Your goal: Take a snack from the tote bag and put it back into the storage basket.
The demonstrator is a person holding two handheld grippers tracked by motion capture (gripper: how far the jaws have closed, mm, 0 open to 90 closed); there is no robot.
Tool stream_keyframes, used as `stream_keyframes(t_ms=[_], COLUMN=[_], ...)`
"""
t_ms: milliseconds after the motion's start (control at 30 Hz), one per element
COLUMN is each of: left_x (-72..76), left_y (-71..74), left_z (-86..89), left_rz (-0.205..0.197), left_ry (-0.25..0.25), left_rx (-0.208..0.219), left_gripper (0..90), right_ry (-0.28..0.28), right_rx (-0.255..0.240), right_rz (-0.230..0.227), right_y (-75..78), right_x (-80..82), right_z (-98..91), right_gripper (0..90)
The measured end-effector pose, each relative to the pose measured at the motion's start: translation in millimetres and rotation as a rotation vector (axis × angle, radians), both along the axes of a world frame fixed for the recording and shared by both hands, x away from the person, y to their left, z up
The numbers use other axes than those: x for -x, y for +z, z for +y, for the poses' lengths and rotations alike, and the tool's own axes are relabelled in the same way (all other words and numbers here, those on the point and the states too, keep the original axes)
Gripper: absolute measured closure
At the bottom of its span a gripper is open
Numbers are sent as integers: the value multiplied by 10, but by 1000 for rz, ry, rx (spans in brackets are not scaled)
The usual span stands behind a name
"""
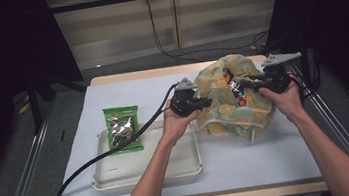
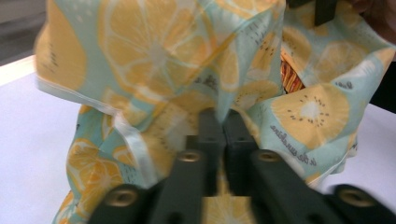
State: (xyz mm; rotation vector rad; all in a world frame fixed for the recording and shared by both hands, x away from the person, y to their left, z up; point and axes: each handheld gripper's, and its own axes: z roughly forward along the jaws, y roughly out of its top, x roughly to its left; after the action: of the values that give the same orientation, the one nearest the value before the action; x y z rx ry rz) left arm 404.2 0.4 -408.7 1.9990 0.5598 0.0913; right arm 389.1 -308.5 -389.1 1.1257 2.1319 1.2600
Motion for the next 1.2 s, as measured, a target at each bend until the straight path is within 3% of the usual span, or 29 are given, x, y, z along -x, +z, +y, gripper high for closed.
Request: stream_keyframes(t_ms=[100, 333, 467, 733, 800, 867, 967, 1200], left_x=[14, 37, 48, 116, 130, 159, 214, 269], left_y=[15, 16, -28, -64, -82, -74, -18, 108], left_z=[31, 97, 125, 87, 77, 66, 74, 116], left_rz=[-10, -18, -8, 7, 9, 12, 5, -17], left_ry=[-7, 0, -11, -48, -58, -63, -74, -72], left_rx=[-30, -59, -50, -54, -45, -30, 0, 26], left_gripper=[900, 900, 900, 900, 879, 868, 824, 797], right_ry=[-24, -110, -160, -188, -192, -180, -153, -117], right_rx=[-19, -39, -22, 0, -9, -24, -49, -61], right_rz=[-14, -30, -31, -11, -6, -8, -43, -102], right_y=[51, 62, -10, -173, -222, -213, -71, 223], right_x=[29, 94, 183, 287, 314, 325, 395, 538], right_z=[-126, -446, -653, -777, -787, -781, -726, -620], right_gripper=[854, 871, 875, 869, 747, 698, 550, 469])
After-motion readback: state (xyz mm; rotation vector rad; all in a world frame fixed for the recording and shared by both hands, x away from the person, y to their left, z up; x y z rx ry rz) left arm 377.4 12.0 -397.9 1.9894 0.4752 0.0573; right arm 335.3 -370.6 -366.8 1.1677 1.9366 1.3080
